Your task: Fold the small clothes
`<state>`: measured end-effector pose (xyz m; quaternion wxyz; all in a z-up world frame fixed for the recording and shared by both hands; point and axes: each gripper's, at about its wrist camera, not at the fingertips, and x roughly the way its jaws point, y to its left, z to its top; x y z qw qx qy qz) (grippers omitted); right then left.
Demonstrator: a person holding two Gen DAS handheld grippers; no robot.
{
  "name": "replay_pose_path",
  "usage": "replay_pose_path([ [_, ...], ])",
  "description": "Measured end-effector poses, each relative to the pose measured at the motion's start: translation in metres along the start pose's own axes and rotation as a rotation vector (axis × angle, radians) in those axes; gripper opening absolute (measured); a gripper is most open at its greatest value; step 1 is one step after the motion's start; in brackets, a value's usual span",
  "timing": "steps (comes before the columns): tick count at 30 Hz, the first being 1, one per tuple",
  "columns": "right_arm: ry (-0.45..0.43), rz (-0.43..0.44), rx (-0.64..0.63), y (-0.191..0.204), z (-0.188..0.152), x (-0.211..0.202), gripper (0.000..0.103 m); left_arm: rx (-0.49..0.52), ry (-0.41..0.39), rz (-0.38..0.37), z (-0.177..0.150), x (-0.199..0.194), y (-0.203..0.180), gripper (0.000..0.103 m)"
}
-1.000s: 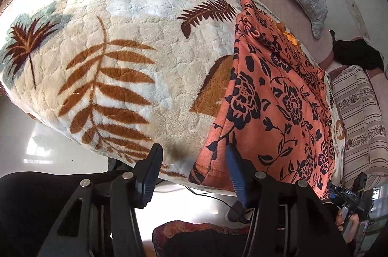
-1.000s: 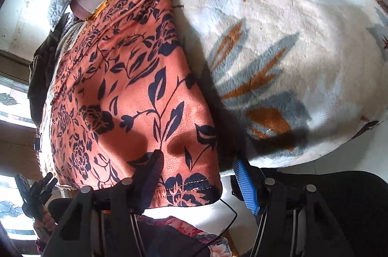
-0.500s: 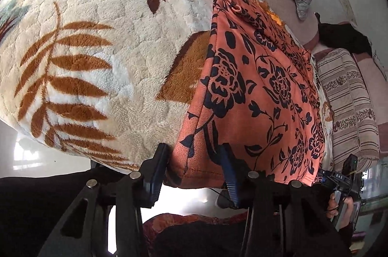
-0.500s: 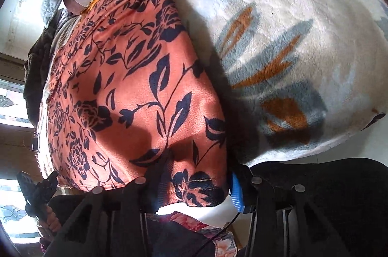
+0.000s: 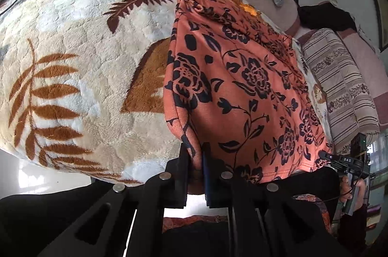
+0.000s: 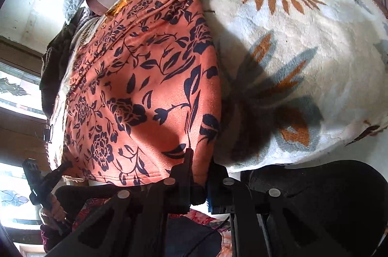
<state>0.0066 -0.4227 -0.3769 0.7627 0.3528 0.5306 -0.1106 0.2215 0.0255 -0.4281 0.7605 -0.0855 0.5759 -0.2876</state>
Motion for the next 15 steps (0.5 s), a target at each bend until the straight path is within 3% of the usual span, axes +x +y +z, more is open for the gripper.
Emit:
replay_pose_path([
  [2, 0.025, -0.01, 0.003, -0.001, 0.002, 0.007, 0.012, -0.024, 0.036, 0.028, 0.0, 0.007, 0.007, 0.036],
  [6, 0.087, -0.02, 0.035, -0.015, 0.001, 0.024, 0.013, -0.002, 0.034, -0.022, 0.001, 0.01, 0.002, 0.039],
  [7, 0.091, -0.029, 0.036, -0.016, 0.001, 0.027, 0.013, -0.005, 0.036, -0.036, 0.002, 0.011, 0.001, 0.032],
  [8, 0.096, -0.033, 0.037, -0.017, 0.001, 0.03, 0.013, -0.008, 0.041, -0.053, 0.003, 0.012, 0.0, 0.009],
  [11, 0.085, -0.002, 0.01, -0.015, 0.001, 0.026, 0.01, -0.003, 0.029, -0.084, 0.007, 0.008, -0.002, 0.007],
  [15, 0.022, 0.06, -0.023, -0.009, 0.008, -0.004, 0.008, -0.032, -0.041, -0.22, 0.022, -0.02, -0.004, 0.007],
])
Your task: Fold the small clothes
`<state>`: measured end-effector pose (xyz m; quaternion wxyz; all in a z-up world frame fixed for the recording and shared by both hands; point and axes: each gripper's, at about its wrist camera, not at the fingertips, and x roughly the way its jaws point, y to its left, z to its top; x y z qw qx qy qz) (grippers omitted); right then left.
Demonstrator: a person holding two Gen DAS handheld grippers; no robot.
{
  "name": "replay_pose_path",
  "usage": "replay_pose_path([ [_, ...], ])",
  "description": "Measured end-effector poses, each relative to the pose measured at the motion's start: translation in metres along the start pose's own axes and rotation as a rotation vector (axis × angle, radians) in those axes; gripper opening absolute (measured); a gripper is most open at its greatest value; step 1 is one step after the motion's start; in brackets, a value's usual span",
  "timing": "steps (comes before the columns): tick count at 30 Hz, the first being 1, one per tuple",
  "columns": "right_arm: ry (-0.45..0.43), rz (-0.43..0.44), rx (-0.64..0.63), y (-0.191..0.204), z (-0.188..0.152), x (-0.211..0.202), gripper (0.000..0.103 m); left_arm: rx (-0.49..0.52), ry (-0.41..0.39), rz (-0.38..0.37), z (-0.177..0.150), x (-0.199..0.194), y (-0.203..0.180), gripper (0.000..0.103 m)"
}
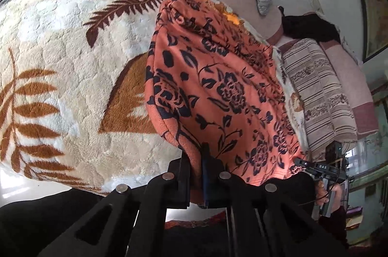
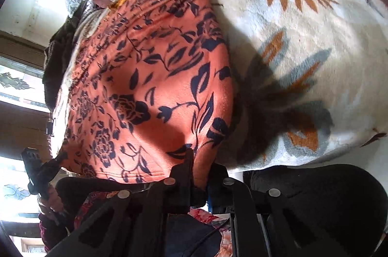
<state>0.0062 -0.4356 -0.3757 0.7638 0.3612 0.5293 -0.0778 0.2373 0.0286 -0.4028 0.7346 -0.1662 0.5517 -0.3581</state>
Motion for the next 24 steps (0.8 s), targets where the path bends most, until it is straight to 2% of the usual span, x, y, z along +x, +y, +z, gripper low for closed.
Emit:
replay_pose_path([
  [3, -0.071, 0.062, 0.0, 0.003, 0.015, -0.03, 0.008, -0.017, -0.063, -0.073, 0.024, -0.026, -0.008, 0.007],
  [7, -0.154, 0.128, 0.008, 0.011, 0.055, -0.065, 0.008, -0.016, -0.136, -0.127, 0.075, -0.052, -0.024, 0.007],
  [12, -0.246, 0.129, 0.024, 0.036, 0.135, -0.082, 0.008, 0.025, -0.175, -0.12, 0.159, -0.055, -0.047, 0.007],
  [16, -0.311, 0.133, 0.067, 0.054, 0.213, -0.068, 0.008, 0.015, -0.175, -0.08, 0.233, -0.025, -0.048, 0.007],
  [19, -0.328, 0.125, 0.122, 0.056, 0.269, -0.033, 0.008, -0.037, -0.146, -0.03, 0.277, 0.019, -0.029, 0.007],
  [24, -0.305, 0.134, 0.242, 0.03, 0.337, 0.045, 0.008, -0.137, -0.073, 0.011, 0.318, 0.095, 0.016, 0.007],
])
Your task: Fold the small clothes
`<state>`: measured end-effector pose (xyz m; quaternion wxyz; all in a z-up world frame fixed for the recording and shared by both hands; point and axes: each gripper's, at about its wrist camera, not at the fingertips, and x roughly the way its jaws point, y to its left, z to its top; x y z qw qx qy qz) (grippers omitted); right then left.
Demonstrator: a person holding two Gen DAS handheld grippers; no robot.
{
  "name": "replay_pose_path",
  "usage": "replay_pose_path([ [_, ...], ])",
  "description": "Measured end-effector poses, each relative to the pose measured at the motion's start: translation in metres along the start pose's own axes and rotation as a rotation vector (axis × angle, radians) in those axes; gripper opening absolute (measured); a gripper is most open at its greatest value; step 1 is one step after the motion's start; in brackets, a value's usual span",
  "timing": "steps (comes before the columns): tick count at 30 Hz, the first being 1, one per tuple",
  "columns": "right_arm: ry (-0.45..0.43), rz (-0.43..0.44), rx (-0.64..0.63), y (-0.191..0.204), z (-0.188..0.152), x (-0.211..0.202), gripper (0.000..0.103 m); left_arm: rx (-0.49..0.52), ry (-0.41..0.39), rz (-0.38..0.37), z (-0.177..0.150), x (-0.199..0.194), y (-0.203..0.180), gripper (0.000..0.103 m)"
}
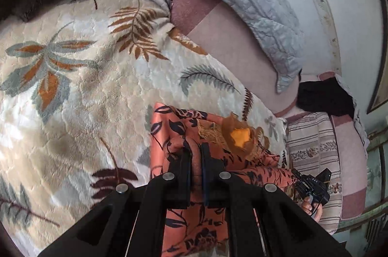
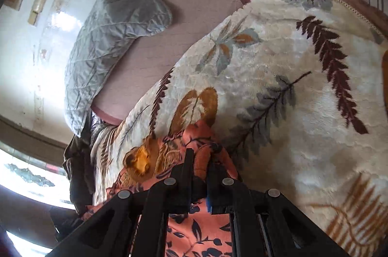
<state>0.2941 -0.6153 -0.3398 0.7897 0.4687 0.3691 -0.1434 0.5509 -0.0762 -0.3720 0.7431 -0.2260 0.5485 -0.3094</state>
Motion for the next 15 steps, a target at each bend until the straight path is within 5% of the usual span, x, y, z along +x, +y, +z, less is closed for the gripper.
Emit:
replay_pose_path([
  [5, 0.029, 0.091, 0.164, -0.045, 0.018, 0.07, 0.011, -0.091, 0.039, 0.008, 0.009, 0.047, 0.037, 0.01],
  [9, 0.054, 0.312, 0.382, -0.089, 0.02, 0.097, 0.016, -0.199, 0.033, -0.135, 0.005, 0.05, 0.066, 0.011],
  [12, 0.066, 0.419, 0.474, -0.107, 0.016, 0.097, 0.021, -0.268, -0.069, -0.248, -0.002, 0.031, 0.08, 0.021],
  [14, 0.027, 0.425, 0.48, -0.107, 0.012, 0.079, 0.042, -0.279, -0.211, -0.22, -0.011, 0.004, 0.083, 0.046],
  [15, 0.013, 0.416, 0.469, -0.105, 0.01, 0.067, 0.074, -0.284, -0.254, -0.205, -0.014, -0.008, 0.082, 0.051],
])
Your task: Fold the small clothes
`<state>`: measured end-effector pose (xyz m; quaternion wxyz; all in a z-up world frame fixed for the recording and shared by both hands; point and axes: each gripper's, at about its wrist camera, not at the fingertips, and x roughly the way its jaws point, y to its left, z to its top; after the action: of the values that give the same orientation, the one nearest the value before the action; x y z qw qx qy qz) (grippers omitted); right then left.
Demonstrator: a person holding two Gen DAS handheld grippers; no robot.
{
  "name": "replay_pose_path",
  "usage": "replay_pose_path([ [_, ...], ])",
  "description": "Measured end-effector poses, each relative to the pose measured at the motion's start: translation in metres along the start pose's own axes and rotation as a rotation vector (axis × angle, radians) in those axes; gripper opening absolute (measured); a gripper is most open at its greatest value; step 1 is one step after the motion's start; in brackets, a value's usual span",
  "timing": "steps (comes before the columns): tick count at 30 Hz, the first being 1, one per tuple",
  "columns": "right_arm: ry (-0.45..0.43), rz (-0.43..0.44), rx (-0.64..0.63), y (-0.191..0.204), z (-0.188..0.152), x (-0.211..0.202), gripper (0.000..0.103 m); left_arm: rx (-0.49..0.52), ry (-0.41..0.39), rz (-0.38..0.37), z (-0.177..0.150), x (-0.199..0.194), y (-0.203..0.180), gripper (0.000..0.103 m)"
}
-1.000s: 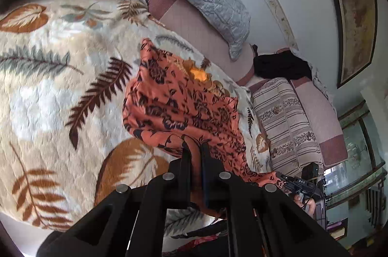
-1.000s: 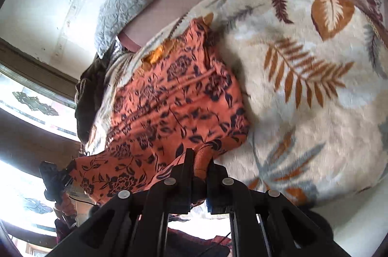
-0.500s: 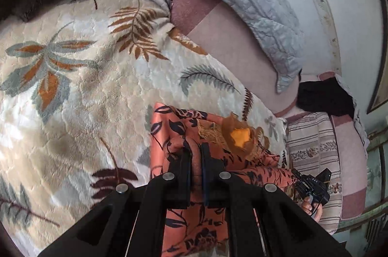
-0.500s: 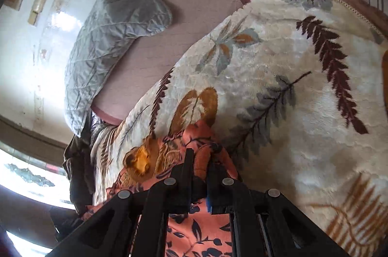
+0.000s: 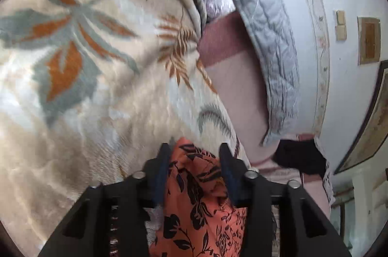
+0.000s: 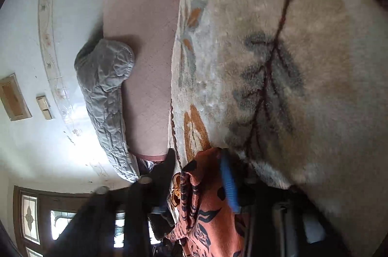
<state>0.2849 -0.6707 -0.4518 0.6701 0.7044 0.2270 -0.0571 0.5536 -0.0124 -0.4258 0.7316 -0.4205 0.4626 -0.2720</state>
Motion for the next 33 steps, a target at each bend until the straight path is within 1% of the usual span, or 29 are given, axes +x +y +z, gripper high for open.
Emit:
replay_pose_path([
  [1, -0.023, 0.01, -0.023, 0.007, -0.005, -0.012, 0.083, 0.002, -0.018, 0.007, -0.001, -0.009, -0.005, 0.051],
  [2, -0.052, 0.006, -0.059, 0.015, -0.009, -0.024, 0.083, 0.016, -0.023, 0.004, -0.003, -0.016, -0.013, 0.051],
  [3, -0.077, -0.04, -0.109, 0.025, -0.016, -0.034, 0.083, 0.053, -0.023, 0.008, -0.009, -0.022, -0.023, 0.052],
  [4, -0.082, -0.123, -0.161, 0.034, -0.025, -0.041, 0.083, 0.109, -0.015, 0.042, -0.017, -0.024, -0.034, 0.052],
  [5, -0.062, -0.198, -0.213, 0.039, -0.033, -0.042, 0.084, 0.175, 0.001, 0.092, -0.027, -0.023, -0.047, 0.052],
  [6, -0.04, -0.261, -0.272, 0.043, -0.043, -0.039, 0.078, 0.245, 0.025, 0.14, -0.039, -0.018, -0.059, 0.052],
  [7, -0.029, -0.343, -0.345, 0.048, -0.057, -0.034, 0.064, 0.314, 0.057, 0.192, -0.051, -0.011, -0.069, 0.052],
  [8, -0.018, -0.428, -0.431, 0.054, -0.07, -0.028, 0.055, 0.381, 0.089, 0.242, -0.064, -0.001, -0.078, 0.052],
  [9, 0.004, -0.481, -0.511, 0.058, -0.084, -0.019, 0.04, 0.444, 0.119, 0.286, -0.076, 0.011, -0.085, 0.052],
  [10, 0.03, -0.513, -0.574, 0.062, -0.096, -0.011, 0.035, 0.501, 0.155, 0.33, -0.087, 0.024, -0.091, 0.052],
  [12, 0.049, -0.579, -0.712, 0.068, -0.122, 0.005, 0.034, 0.58, 0.249, 0.403, -0.103, 0.053, -0.098, 0.052],
  [13, 0.054, -0.619, -0.792, 0.073, -0.132, 0.015, 0.034, 0.603, 0.299, 0.422, -0.107, 0.066, -0.099, 0.052],
  [14, 0.062, -0.662, -0.858, 0.076, -0.14, 0.026, 0.034, 0.617, 0.332, 0.439, -0.108, 0.078, -0.098, 0.052],
  [15, 0.068, -0.69, -0.899, 0.077, -0.143, 0.035, 0.034, 0.625, 0.344, 0.459, -0.105, 0.091, -0.098, 0.052],
  [17, 0.062, -0.704, -0.924, 0.078, -0.135, 0.051, 0.034, 0.612, 0.35, 0.48, -0.095, 0.111, -0.097, 0.052],
  [20, 0.011, -0.734, -0.919, 0.079, -0.108, 0.067, 0.034, 0.53, 0.344, 0.439, -0.069, 0.137, -0.095, 0.052],
  [22, -0.006, -0.735, -0.886, 0.083, -0.091, 0.078, 0.034, 0.45, 0.33, 0.384, -0.051, 0.143, -0.094, 0.052],
  [24, -0.025, -0.712, -0.825, 0.088, -0.078, 0.074, 0.034, 0.319, 0.313, 0.304, -0.034, 0.139, -0.085, 0.052],
  [25, -0.044, -0.681, -0.788, 0.092, -0.075, 0.07, 0.034, 0.267, 0.294, 0.268, -0.027, 0.133, -0.081, 0.052],
  [26, -0.06, -0.633, -0.751, 0.094, -0.072, 0.06, 0.034, 0.246, 0.271, 0.254, -0.024, 0.125, -0.077, 0.052],
  [27, -0.073, -0.58, -0.727, 0.097, -0.072, 0.05, 0.034, 0.254, 0.247, 0.26, -0.024, 0.117, -0.077, 0.052],
  [28, -0.079, -0.549, -0.725, 0.1, -0.076, 0.044, 0.034, 0.278, 0.229, 0.276, -0.026, 0.107, -0.079, 0.052],
  [29, -0.068, -0.543, -0.744, 0.103, -0.083, 0.041, 0.034, 0.305, 0.213, 0.297, -0.033, 0.095, -0.081, 0.052],
  [30, -0.038, -0.545, -0.772, 0.105, -0.092, 0.042, 0.034, 0.336, 0.198, 0.309, -0.041, 0.084, -0.086, 0.052],
  [32, 0.018, -0.541, -0.818, 0.104, -0.113, 0.045, 0.034, 0.421, 0.199, 0.315, -0.066, 0.064, -0.097, 0.052],
  [33, 0.034, -0.54, -0.844, 0.103, -0.124, 0.047, 0.034, 0.466, 0.199, 0.332, -0.079, 0.057, -0.102, 0.053],
])
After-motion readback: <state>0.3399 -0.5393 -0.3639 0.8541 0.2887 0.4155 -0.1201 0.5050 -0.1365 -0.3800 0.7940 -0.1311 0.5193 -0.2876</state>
